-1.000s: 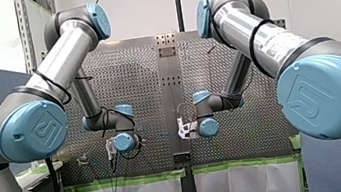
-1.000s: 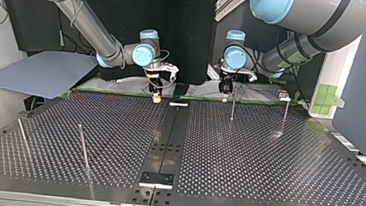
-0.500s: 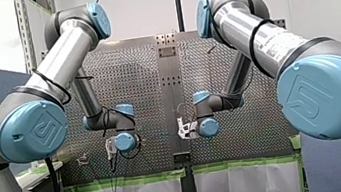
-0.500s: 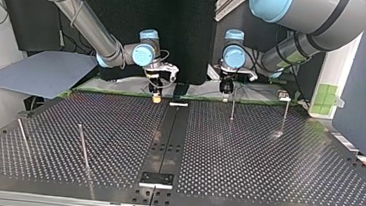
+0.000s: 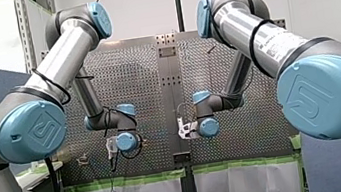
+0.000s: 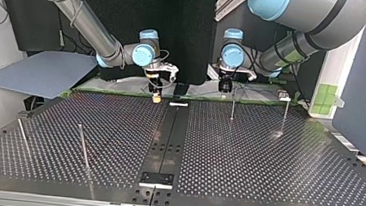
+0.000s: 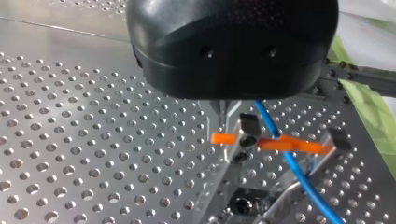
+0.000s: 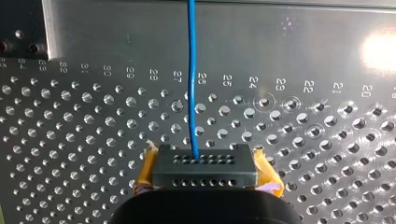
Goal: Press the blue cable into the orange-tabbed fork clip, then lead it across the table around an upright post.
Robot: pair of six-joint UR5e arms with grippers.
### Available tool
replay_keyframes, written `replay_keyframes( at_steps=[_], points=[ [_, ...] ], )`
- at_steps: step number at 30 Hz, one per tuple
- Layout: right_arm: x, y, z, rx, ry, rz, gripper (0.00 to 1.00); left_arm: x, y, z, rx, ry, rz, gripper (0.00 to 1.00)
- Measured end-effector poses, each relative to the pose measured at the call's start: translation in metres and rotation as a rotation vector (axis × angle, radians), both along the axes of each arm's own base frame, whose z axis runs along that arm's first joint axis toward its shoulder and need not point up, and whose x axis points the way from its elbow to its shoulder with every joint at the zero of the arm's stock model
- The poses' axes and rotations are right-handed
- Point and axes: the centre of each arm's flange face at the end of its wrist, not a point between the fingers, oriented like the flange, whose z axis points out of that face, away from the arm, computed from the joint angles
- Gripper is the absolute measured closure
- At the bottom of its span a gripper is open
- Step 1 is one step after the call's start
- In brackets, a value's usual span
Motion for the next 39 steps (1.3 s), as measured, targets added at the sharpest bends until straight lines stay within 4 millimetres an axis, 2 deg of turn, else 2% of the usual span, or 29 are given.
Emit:
replay_keyframes(
  at_steps=[10, 15, 20, 27, 39],
  points=[
    [-0.004, -0.002, 0.000, 0.014, 0.010, -0.010, 1.00, -0.002, -0.005, 0.002, -0.002, -0.005, -0.004, 1.00],
    [-0.002, -0.007, 0.011, 0.005, 0.001, -0.013, 1.00, 0.003, -0.012, 0.008, -0.007, -0.023, -0.014, 1.00],
    [0.001, -0.012, 0.036, -0.016, -0.026, -0.015, 1.00, 0.008, -0.024, 0.026, -0.030, -0.054, -0.030, 1.00],
    [0.000, -0.019, 0.075, -0.050, -0.057, -0.021, 1.00, 0.012, -0.040, 0.066, -0.088, -0.105, -0.046, 1.00],
    [-0.003, -0.024, 0.147, -0.114, -0.106, -0.028, 1.00, 0.010, -0.053, 0.123, -0.130, -0.154, -0.062, 1.00]
  ],
)
